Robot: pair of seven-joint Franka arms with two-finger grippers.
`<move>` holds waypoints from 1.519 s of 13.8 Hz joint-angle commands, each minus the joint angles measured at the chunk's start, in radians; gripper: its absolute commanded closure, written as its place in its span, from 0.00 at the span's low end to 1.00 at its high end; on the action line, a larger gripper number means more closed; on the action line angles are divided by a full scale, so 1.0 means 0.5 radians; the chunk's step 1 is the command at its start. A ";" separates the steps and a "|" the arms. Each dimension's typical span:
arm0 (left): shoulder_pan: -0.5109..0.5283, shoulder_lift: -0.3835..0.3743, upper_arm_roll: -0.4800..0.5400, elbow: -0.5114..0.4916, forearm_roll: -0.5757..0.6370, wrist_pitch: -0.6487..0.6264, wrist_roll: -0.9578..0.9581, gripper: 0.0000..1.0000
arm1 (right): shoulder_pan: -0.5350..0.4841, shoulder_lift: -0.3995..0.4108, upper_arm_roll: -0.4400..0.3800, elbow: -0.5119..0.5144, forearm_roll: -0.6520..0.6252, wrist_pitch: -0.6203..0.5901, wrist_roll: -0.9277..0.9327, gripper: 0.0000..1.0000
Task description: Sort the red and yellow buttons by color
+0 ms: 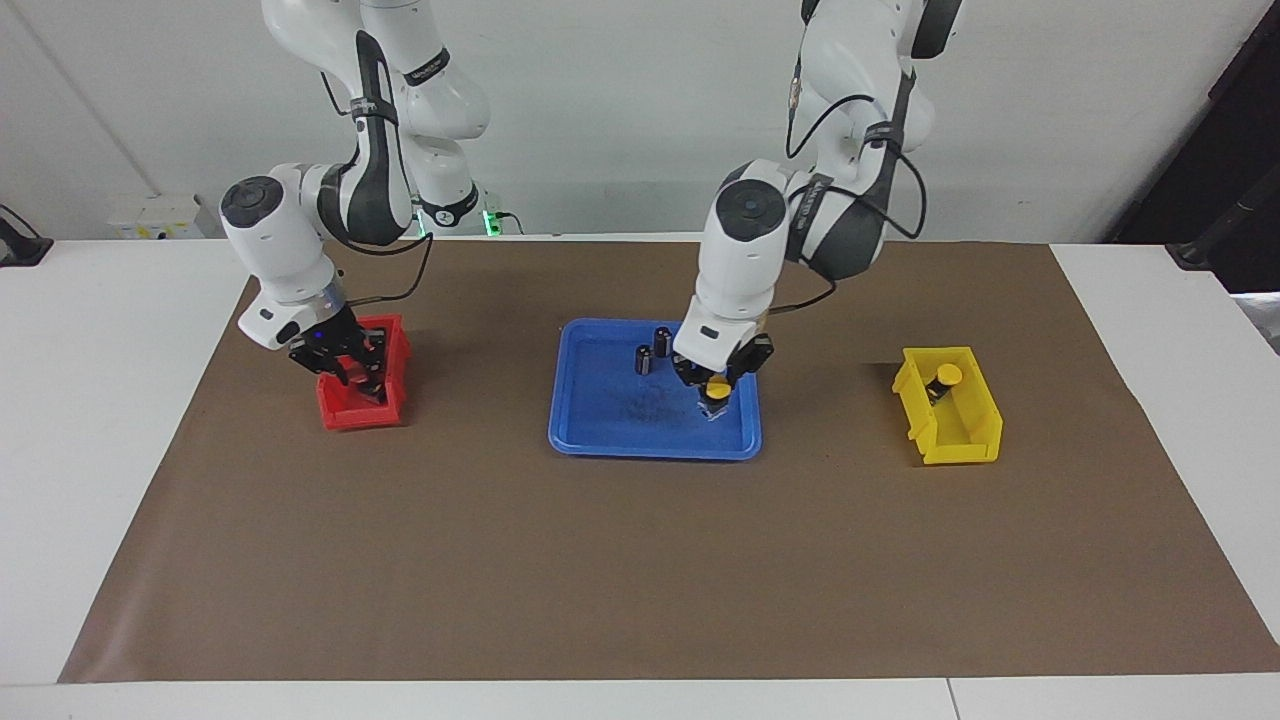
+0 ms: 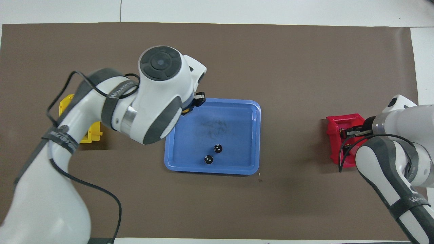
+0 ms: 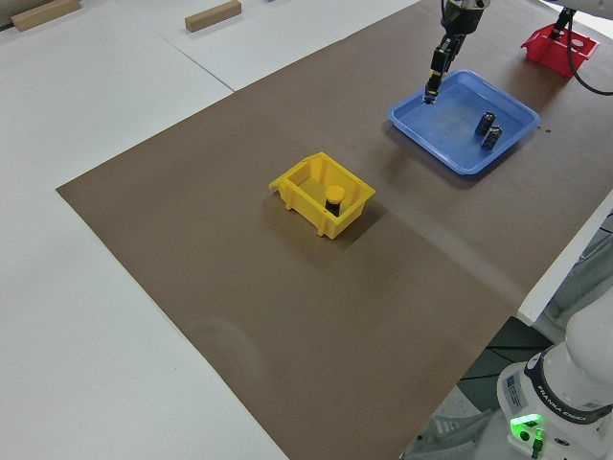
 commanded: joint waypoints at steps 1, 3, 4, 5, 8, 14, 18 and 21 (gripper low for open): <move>0.334 -0.186 0.000 -0.023 0.052 -0.249 0.479 0.99 | -0.017 -0.022 0.011 -0.049 0.024 0.035 -0.061 0.77; 0.558 -0.250 0.000 -0.026 0.080 -0.268 0.868 0.99 | -0.020 -0.022 0.011 -0.046 0.018 0.026 -0.064 0.54; 0.635 -0.254 0.000 -0.035 0.080 -0.259 1.046 0.99 | -0.020 -0.019 0.011 -0.037 0.015 0.013 -0.064 0.34; 0.721 -0.257 0.000 -0.068 0.080 -0.216 1.182 0.99 | -0.020 -0.013 0.011 -0.006 0.015 -0.014 -0.064 0.26; 0.893 -0.303 0.000 -0.252 0.083 -0.014 1.443 0.99 | -0.020 0.064 0.011 0.398 0.012 -0.482 -0.043 0.05; 0.945 -0.297 0.009 -0.589 0.141 0.376 1.646 0.99 | -0.014 0.045 0.020 1.027 0.015 -1.160 0.337 0.00; 0.991 -0.297 0.009 -0.682 0.172 0.505 1.705 0.99 | -0.051 0.024 -0.011 1.331 0.018 -1.517 0.488 0.00; 1.004 -0.269 0.009 -0.758 0.172 0.630 1.738 0.99 | -0.100 0.024 -0.038 1.549 0.021 -1.710 0.488 0.00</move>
